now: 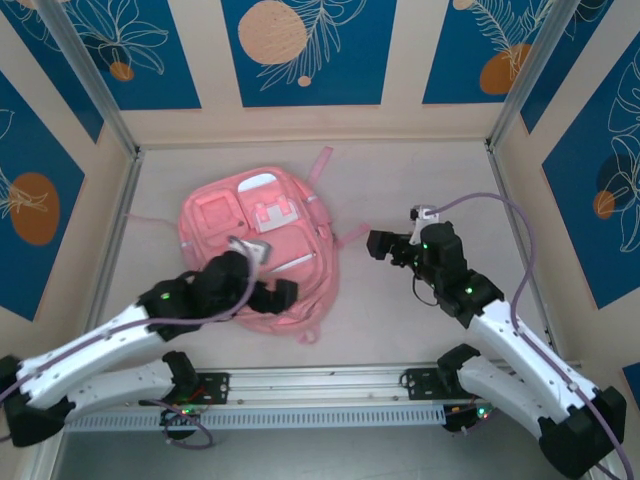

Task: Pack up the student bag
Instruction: Reset both arms

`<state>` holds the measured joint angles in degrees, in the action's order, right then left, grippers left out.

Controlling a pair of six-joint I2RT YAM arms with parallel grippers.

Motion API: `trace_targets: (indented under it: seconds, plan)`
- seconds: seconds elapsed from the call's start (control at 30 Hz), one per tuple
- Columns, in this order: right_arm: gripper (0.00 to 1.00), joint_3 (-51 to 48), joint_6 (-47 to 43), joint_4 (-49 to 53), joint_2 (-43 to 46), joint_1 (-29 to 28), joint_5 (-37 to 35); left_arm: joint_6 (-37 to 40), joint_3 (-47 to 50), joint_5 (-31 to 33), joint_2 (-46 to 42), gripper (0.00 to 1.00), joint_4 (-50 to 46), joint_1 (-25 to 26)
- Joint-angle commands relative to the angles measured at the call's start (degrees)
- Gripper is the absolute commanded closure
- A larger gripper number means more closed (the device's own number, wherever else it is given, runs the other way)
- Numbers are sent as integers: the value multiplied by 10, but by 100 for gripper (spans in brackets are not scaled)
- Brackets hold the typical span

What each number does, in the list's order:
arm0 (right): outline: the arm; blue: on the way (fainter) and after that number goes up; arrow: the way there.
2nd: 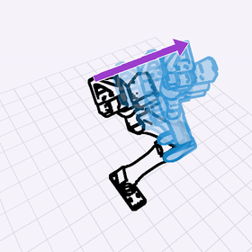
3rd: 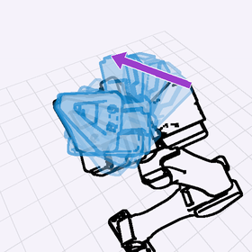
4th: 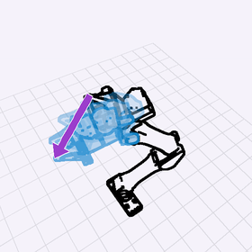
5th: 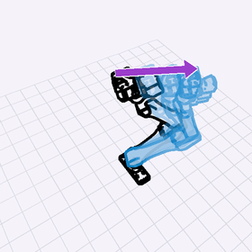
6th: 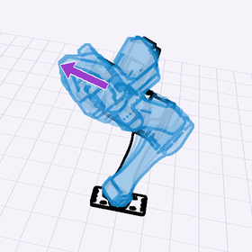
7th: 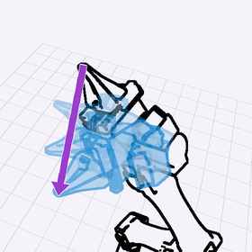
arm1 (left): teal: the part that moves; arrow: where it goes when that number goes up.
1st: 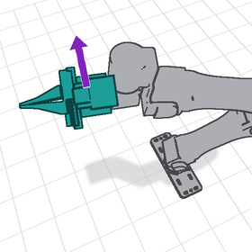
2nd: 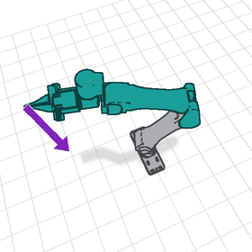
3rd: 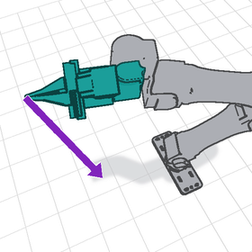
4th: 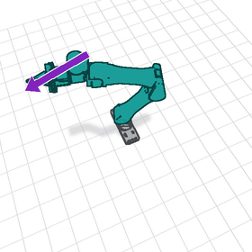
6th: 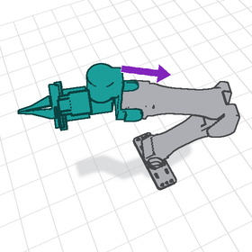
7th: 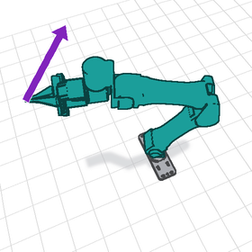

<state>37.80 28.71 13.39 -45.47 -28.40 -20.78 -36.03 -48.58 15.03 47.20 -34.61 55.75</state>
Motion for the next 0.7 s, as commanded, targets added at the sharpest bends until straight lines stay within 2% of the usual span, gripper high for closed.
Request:
trace_targets:
  seconds: [0.0,0.07,0.1,0.13,0.17,0.27,0.3,0.4,0.53,0.6,0.63,0.67]
  plan:
    - [1,-10,-47,-16,20,4,-92,85,26,322,-58,0,-8,-7]
    - [1,-26,-73,-58,23,6,-134,259,114,394,-105,0,163,-11]
    - [1,-33,-83,-76,21,9,-154,350,162,401,-125,0,259,-23]
    - [1,-42,-98,-101,17,12,-165,413,195,375,-136,0,314,-40]
    - [1,-53,-111,-128,12,17,-179,452,217,317,-143,0,328,-70]
    - [1,-102,-170,-234,-13,39,-179,389,240,221,-124,0,309,-189]
    - [1,-123,-195,-278,-23,46,-176,382,253,180,-113,0,325,-229]
    - [1,-184,-262,-394,-48,80,-133,380,309,115,-71,0,424,-317]
    - [1,-228,-260,-469,-95,158,-51,348,330,98,27,0,496,-398]
    - [1,-240,-241,-507,-136,195,-24,338,338,112,91,0,562,-418]
    - [1,-248,-226,-540,-165,215,-7,335,322,111,116,0,556,-429]
    - [1,-259,-212,-587,-197,233,14,349,325,91,143,0,611,-435]
